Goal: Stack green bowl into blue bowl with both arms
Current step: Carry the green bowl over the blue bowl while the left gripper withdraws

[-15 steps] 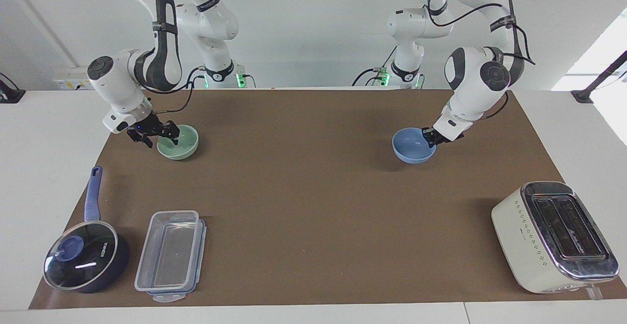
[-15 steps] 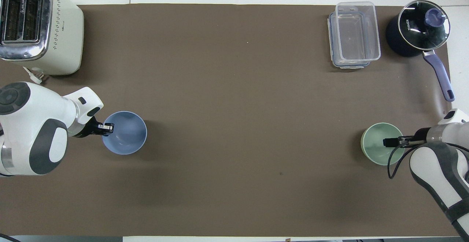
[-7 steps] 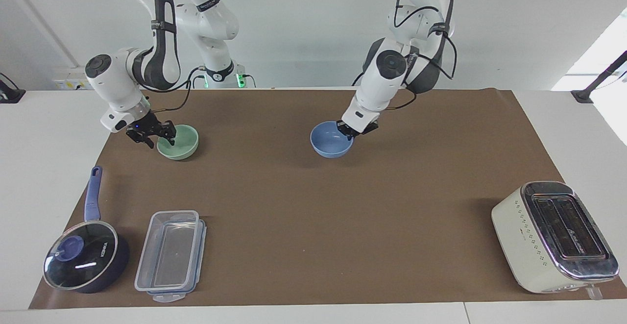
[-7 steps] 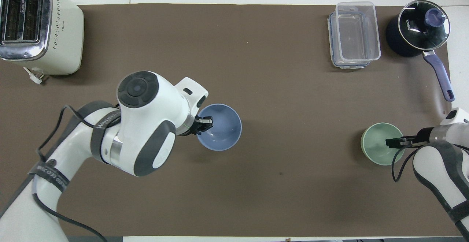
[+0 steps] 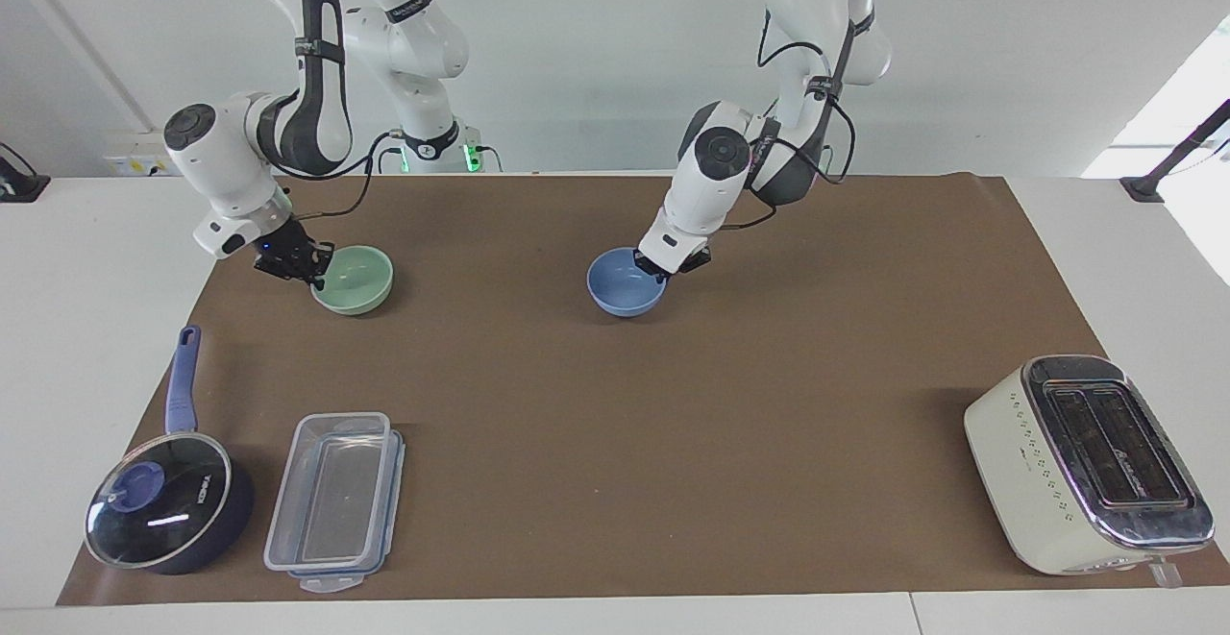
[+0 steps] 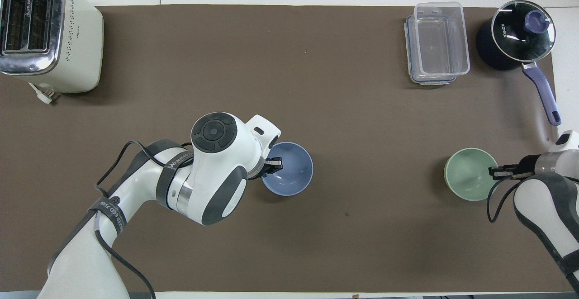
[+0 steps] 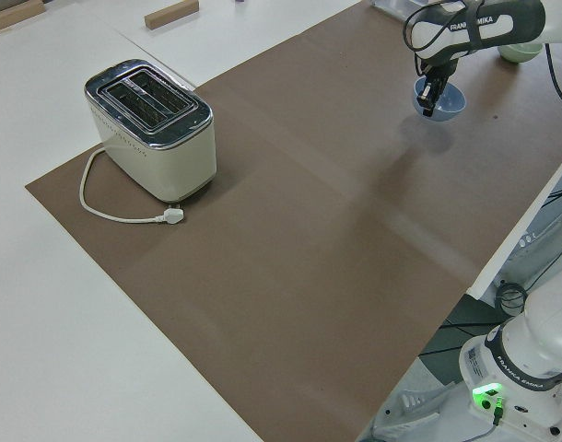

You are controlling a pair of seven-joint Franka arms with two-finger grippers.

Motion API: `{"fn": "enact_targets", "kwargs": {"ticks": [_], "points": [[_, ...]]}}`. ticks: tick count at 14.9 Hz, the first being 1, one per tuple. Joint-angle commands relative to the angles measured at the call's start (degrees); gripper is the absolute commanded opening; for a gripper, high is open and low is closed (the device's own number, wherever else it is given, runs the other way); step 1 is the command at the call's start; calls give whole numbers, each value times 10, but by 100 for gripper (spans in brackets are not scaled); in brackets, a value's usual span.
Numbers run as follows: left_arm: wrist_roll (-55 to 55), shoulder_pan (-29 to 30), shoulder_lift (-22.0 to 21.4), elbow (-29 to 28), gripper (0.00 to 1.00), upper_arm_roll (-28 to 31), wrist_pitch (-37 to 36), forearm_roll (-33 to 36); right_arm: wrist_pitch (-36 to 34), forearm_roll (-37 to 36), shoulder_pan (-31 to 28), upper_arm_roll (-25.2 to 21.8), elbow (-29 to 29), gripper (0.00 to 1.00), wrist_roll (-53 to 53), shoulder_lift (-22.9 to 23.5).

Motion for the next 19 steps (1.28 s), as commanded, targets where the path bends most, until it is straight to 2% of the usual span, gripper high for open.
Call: {"fn": "enact_targets", "kwargs": {"ticks": [1, 4, 5, 6, 9, 14, 16, 19], "points": [[3, -10, 15, -2, 0, 8, 18, -14, -63, 11, -1, 8, 45, 0, 0, -17], [5, -8, 19, -1, 0, 8, 18, -15, -137, 11, 32, 26, 98, 0, 82, -33], [8, -4, 19, -1, 6, 7, 17, -15, -151, 11, 54, 29, 107, 0, 120, -40], [9, -6, 18, -1, 99, 8, 16, -15, -161, 11, 78, 29, 114, 0, 159, -46], [9, 9, -12, 11, 100, 11, -25, -16, -181, 11, 136, 30, 135, 0, 244, -50], [21, 137, -59, 121, 100, 13, -194, -14, -160, 15, 216, 32, 147, 0, 276, -43], [64, 201, -79, 145, 100, 14, -233, -7, -135, 45, 259, 32, 146, 0, 277, -32], [213, 288, -123, 152, 100, 14, -303, 52, -61, 71, 329, 32, 146, 0, 292, 2]]}}
